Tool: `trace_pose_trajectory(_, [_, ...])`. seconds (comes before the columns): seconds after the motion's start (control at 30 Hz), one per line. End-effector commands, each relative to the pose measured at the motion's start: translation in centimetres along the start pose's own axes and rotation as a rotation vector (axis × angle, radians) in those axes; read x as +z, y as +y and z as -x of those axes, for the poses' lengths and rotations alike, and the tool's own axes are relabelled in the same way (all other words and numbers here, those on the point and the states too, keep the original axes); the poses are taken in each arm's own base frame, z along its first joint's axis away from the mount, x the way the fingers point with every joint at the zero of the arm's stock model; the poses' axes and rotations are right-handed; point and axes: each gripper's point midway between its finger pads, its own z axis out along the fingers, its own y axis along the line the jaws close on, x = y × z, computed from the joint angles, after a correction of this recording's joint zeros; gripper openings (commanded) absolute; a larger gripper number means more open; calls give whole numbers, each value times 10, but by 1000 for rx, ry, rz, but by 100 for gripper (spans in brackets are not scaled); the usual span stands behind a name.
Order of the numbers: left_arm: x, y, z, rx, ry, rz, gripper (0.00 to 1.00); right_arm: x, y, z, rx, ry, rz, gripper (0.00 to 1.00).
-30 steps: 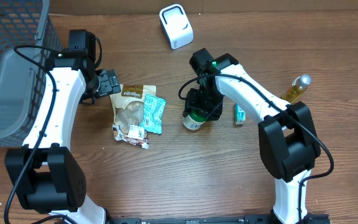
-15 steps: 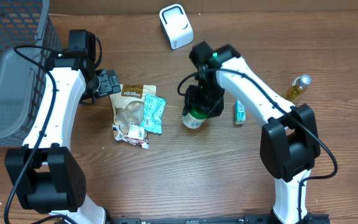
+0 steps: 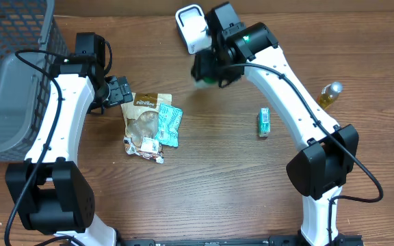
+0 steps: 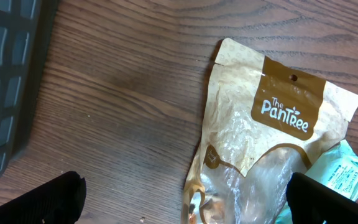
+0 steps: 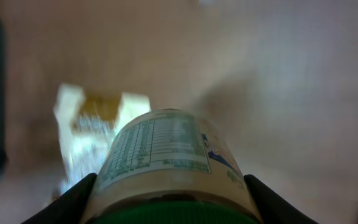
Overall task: Scan the item barcode
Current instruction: 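Present the jar label to the white scanner with the right gripper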
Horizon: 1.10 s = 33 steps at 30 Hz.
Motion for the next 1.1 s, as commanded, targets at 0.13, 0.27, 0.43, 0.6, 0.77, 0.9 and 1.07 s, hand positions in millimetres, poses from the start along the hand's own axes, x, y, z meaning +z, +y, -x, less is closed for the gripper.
trace_pose_trajectory(0.13, [-10, 0, 6, -3, -35, -7, 100, -19, 5, 71, -21, -310, -14, 4])
trace_pose_trajectory(0.27, [-10, 0, 6, -3, -35, -7, 100, -30, 16, 106, -82, -465, 5, 4])
trace_pose_trajectory(0.43, [-10, 0, 6, -3, -35, -7, 100, -33, 23, 140, -136, -622, 0, 4])
trace_pose_trajectory(0.6, [-10, 0, 6, -3, -35, -7, 100, -14, 15, 159, -112, -700, -46, 4])
trace_pose_trajectory(0.77, [-10, 0, 6, -3, -35, -7, 100, 19, 13, 175, -103, -762, -31, 4])
trace_pose_trajectory(0.9, [-10, 0, 6, -3, -35, -7, 100, 38, 6, 184, -93, -800, -24, 4])
trace_pose_trajectory(1.07, [-10, 0, 6, -3, -35, -7, 100, 50, -3, 194, -82, -839, -18, 4])
